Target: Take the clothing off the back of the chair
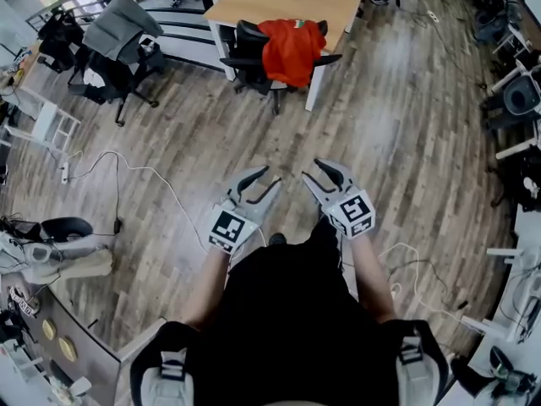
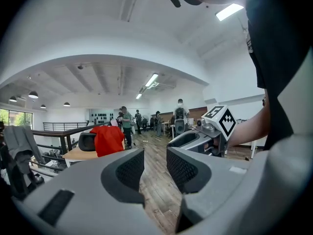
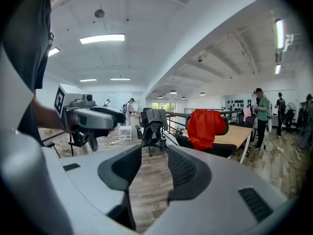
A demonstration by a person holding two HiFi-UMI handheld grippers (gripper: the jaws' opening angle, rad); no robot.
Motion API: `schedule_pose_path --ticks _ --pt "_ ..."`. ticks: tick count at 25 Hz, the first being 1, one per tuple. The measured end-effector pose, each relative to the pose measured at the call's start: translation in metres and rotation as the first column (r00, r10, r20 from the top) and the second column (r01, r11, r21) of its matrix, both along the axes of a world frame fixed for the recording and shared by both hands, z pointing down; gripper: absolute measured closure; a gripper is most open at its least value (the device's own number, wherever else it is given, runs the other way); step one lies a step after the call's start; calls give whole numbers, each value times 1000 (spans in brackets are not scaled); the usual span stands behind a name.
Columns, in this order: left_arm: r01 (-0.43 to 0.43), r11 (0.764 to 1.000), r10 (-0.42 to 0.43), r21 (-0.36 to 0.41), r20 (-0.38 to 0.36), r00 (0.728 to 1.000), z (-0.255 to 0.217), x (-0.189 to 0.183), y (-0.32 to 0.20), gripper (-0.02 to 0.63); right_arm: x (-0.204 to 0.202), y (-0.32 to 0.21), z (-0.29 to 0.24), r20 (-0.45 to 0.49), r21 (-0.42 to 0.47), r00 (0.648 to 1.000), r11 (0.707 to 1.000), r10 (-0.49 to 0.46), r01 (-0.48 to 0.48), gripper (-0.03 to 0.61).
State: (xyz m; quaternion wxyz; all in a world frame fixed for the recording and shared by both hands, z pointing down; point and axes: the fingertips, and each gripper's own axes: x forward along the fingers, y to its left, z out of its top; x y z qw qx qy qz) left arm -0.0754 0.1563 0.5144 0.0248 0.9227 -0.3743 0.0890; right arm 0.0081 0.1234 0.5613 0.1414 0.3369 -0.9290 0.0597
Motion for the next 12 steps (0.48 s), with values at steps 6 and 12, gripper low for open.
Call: schedule_pose_path --ticks 6,12 --pt "-12 1000 12 -10 5 1000 2 4 -7 472 7 -7 1 0 -1 1000 1000 20 -20 407" --pt "-2 1000 2 9 8 1000 -7 10 -27 472 16 -25 -3 -9 -7 1000 1000 18 -18 407"
